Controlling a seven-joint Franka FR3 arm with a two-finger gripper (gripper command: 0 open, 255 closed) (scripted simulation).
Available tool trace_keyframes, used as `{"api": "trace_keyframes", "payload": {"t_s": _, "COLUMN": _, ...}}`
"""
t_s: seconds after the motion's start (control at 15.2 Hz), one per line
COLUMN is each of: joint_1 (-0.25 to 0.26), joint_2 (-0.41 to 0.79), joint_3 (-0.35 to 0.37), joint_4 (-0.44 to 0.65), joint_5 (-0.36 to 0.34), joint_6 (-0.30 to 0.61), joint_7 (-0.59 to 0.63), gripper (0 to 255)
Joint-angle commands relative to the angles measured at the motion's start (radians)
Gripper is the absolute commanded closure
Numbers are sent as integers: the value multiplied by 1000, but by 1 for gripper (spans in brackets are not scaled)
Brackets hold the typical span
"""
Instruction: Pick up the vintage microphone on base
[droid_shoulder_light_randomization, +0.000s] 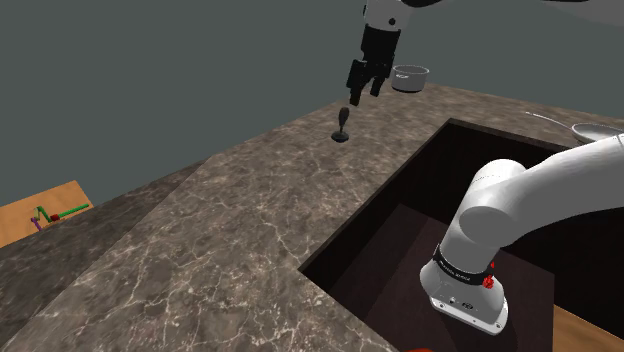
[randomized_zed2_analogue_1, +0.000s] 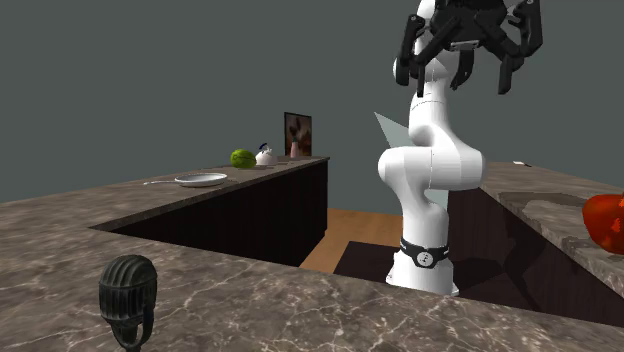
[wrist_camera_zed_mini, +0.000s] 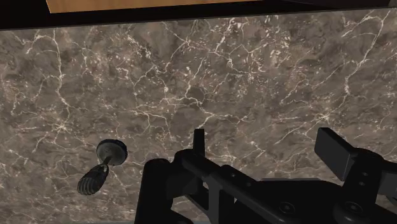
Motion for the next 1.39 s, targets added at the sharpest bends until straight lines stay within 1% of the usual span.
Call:
{"api": "trace_keyframes", "payload": {"t_s": 0.0, "joint_1": 0, "joint_2": 0, "joint_3": 0, "joint_4": 0, "joint_5": 0, "joint_6": 0, "joint_7": 0, "gripper": 0}}
{"api": "trace_keyframes", "payload": {"t_s": 0.33, "joint_1": -36, "joint_2": 122, "joint_3": -49, "joint_4": 9, "joint_5": -41, "joint_6": 112, "joint_7": -30, "gripper": 0}}
{"api": "trace_keyframes", "payload": {"t_s": 0.66, "joint_1": -69, "joint_2": 260, "joint_3": -99, "joint_4": 47, "joint_5": -72, "joint_6": 214, "joint_7": -56, "gripper": 0}}
{"api": "trace_keyframes", "payload": {"t_s": 0.99, "joint_1": -98, "joint_2": 409, "joint_3": -147, "joint_4": 111, "joint_5": -90, "joint_6": 301, "joint_7": -83, "gripper": 0}}
{"api": "trace_keyframes", "payload": {"t_s": 1.32, "joint_1": -125, "joint_2": 566, "joint_3": -193, "joint_4": 202, "joint_5": -91, "joint_6": 371, "joint_7": -112, "gripper": 0}}
